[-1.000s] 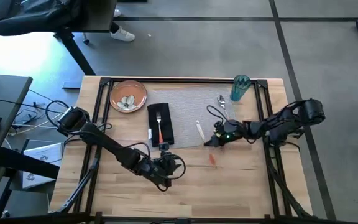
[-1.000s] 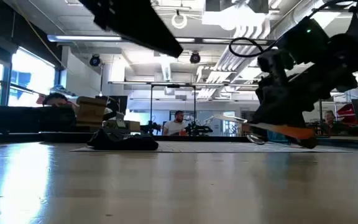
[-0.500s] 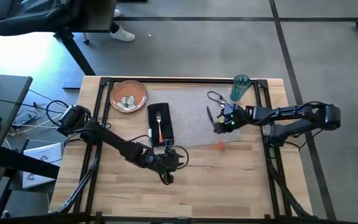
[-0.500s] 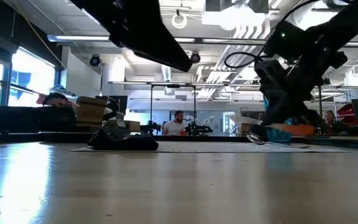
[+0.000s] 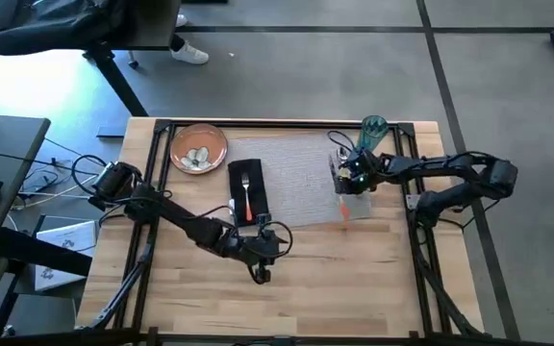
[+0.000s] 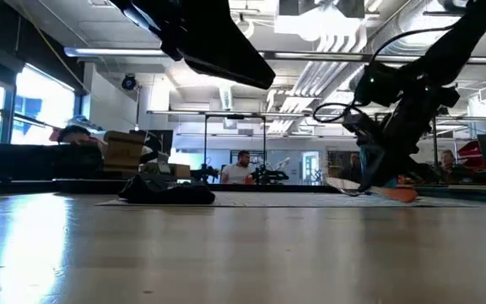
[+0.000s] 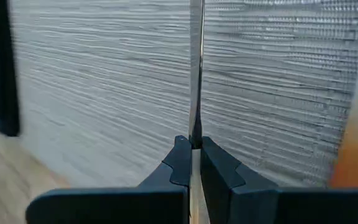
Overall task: Set table place
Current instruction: Put the orange table knife on the gray table mat beside the orange spoon
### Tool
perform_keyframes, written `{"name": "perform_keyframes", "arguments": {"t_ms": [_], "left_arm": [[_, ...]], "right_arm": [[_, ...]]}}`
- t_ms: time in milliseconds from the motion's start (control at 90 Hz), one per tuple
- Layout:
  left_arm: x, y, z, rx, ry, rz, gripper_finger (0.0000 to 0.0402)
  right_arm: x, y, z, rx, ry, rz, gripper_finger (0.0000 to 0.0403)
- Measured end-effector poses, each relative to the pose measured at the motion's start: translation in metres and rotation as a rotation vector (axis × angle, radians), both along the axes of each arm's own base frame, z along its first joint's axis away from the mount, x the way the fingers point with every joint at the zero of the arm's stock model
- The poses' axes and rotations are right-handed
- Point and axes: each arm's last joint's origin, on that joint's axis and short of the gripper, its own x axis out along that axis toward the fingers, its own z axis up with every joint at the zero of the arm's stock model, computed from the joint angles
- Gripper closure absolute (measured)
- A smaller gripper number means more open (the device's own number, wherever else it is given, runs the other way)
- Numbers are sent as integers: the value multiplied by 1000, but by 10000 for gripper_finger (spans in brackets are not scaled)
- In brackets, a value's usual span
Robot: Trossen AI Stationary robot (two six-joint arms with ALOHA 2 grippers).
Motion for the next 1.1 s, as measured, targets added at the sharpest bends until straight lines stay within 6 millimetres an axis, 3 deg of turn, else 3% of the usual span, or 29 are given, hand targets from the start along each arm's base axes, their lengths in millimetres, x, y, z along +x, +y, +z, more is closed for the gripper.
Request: {"name": "perform_keyframes", "arguments": {"t_ms": [589, 933, 1100], "left_arm": [[0, 0, 0, 2, 3, -1, 300], [0, 0, 0, -4, 6, -10, 300], [0, 0, 0, -4, 7, -11, 300]], "right_arm": [[4, -6, -7, -7, 5, -110, 397], [5, -8, -5, -43, 4, -122, 284], [2, -7, 1, -69, -2, -115, 262]]}}
